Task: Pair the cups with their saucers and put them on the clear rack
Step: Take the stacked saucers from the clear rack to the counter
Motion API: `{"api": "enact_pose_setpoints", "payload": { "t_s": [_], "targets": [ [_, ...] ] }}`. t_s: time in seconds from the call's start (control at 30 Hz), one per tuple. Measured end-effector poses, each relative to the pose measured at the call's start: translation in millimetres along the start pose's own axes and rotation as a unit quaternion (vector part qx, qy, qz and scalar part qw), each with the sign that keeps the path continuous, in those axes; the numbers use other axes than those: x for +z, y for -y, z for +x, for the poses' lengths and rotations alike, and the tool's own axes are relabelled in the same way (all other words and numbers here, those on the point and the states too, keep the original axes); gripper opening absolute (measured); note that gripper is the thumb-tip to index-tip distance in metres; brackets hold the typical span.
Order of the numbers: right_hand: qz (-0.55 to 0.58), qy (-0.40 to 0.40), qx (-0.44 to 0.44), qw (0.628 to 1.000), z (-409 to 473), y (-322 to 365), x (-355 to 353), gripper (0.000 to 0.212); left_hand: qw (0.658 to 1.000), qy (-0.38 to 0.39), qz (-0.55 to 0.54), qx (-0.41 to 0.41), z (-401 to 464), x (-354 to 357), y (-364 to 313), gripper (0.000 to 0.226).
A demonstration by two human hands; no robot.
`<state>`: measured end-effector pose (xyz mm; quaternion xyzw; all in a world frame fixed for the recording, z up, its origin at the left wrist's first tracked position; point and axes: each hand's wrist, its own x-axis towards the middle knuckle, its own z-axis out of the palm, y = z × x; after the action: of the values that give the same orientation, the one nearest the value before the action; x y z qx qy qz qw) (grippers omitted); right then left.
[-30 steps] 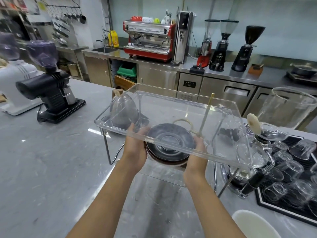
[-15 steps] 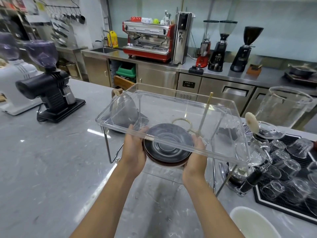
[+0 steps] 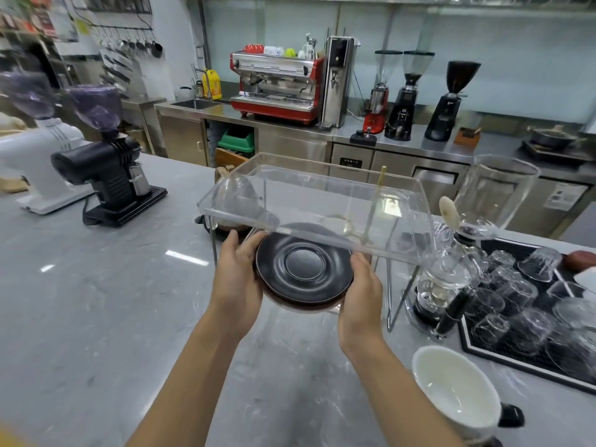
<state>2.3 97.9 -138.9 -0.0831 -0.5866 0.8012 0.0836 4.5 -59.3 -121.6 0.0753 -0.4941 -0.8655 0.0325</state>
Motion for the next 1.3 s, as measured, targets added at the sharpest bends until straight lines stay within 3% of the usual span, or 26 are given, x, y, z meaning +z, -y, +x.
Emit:
{"api": "enact_pose_setpoints", "payload": {
  "t_s": [0.33, 0.87, 1.3],
  "targets": [
    [-0.021, 0.042, -0.018, 0.999, -77, -14, -31, 0.048, 1.000, -0.005, -0.016, -0.010, -85, -29, 17, 0.066],
    [-0.031, -0.028, 0.034, 0.999, -149, -71, -115, 0.045, 0.992, -0.033, -0.004, -0.122, -155, -49, 105, 0.059],
    [-0.100, -0.036, 0.071, 0.992, -177, -100, -155, 0.043, 0.979, -0.056, 0.007, -0.196, -177, -69, 147, 0.055]
  ]
}}
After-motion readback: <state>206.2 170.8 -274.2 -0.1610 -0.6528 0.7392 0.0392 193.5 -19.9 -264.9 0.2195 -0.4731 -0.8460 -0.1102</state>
